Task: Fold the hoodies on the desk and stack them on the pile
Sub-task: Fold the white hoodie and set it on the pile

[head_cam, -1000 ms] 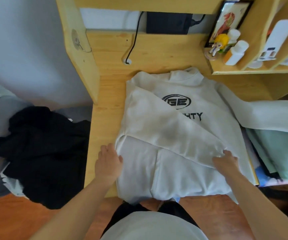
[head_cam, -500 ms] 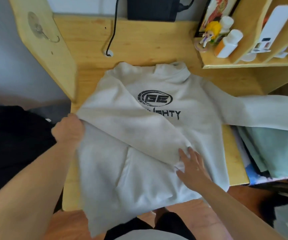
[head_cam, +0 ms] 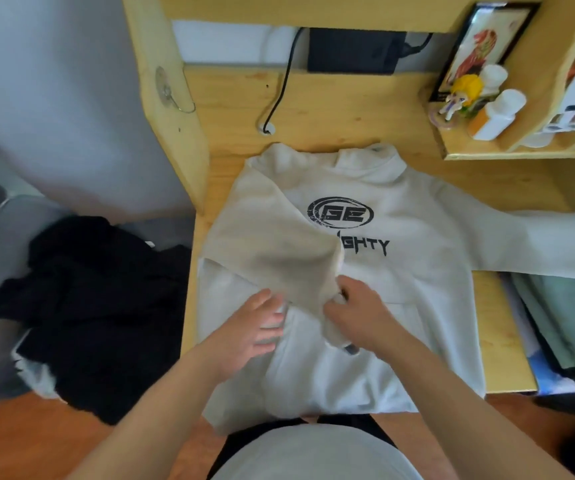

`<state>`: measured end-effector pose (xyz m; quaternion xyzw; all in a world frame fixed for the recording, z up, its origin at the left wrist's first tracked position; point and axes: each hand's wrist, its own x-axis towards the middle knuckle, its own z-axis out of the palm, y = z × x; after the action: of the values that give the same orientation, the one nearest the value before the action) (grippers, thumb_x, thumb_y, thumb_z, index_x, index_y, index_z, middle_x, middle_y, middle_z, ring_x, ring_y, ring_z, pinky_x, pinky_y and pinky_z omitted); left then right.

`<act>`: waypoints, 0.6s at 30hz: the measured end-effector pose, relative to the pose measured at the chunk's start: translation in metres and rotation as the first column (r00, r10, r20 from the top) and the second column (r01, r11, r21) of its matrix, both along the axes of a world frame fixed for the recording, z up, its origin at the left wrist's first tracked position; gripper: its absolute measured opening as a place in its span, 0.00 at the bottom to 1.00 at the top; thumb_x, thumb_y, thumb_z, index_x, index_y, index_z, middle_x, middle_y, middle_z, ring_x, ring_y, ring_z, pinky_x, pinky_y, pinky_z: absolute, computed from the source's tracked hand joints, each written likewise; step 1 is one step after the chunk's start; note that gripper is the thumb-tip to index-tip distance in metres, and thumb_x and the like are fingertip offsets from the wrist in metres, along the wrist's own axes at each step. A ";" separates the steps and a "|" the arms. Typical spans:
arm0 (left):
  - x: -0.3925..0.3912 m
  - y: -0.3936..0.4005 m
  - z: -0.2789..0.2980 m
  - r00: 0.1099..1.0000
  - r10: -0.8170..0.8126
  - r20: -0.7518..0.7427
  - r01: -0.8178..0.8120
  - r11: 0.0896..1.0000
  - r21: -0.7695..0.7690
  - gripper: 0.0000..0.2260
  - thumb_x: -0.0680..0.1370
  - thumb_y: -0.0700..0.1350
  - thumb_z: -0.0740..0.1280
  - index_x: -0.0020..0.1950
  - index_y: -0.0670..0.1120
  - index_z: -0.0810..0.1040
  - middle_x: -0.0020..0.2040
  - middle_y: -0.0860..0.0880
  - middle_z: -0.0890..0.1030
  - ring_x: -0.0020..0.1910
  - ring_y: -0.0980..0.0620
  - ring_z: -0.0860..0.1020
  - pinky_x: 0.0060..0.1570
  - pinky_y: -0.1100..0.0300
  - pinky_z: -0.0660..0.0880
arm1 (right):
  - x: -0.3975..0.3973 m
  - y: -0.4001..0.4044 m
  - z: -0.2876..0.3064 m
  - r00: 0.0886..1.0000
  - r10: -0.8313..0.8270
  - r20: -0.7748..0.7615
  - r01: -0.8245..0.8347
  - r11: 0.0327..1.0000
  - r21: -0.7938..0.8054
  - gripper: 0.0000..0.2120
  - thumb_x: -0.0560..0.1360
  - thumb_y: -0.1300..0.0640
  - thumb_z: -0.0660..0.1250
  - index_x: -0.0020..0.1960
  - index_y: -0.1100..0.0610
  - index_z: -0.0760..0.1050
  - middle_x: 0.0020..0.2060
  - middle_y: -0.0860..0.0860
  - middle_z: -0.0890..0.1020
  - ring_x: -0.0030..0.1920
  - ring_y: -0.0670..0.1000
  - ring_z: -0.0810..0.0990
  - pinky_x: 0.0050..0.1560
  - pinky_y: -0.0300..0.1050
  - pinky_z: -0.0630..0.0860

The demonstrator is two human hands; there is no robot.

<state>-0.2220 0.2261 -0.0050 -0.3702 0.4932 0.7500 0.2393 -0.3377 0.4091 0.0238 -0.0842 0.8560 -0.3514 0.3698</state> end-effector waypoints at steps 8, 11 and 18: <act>0.042 -0.158 0.015 0.977 0.196 0.086 0.074 0.068 -0.995 0.14 0.82 0.42 0.59 0.66 0.47 0.77 0.54 0.38 0.79 0.50 0.33 0.78 0.48 0.42 0.76 | -0.005 0.026 -0.052 0.984 -0.167 -0.056 0.170 0.984 0.053 0.14 0.80 0.60 0.66 0.64 0.52 0.77 0.62 0.53 0.81 0.59 0.55 0.80 0.57 0.47 0.76; 0.060 -0.143 -0.013 0.939 -0.063 0.337 0.343 0.157 -0.926 0.21 0.80 0.39 0.60 0.74 0.50 0.71 0.50 0.42 0.77 0.45 0.39 0.78 0.47 0.42 0.78 | -0.006 0.114 -0.087 0.904 -0.349 -0.247 0.425 0.785 0.450 0.26 0.78 0.56 0.65 0.75 0.55 0.66 0.71 0.60 0.68 0.67 0.63 0.70 0.63 0.56 0.71; 0.060 -0.033 -0.061 0.807 -0.377 0.456 0.574 0.315 -0.756 0.41 0.79 0.37 0.55 0.79 0.68 0.36 0.44 0.48 0.77 0.39 0.49 0.78 0.40 0.51 0.78 | 0.006 0.184 -0.117 0.864 -0.434 -0.256 0.496 0.639 0.587 0.27 0.79 0.45 0.65 0.68 0.61 0.63 0.62 0.64 0.74 0.62 0.67 0.74 0.59 0.61 0.73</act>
<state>-0.1615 0.1929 -0.0658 -0.3466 0.8618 0.2477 0.2752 -0.3320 0.5935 -0.0931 0.2529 0.9313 -0.1198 0.2333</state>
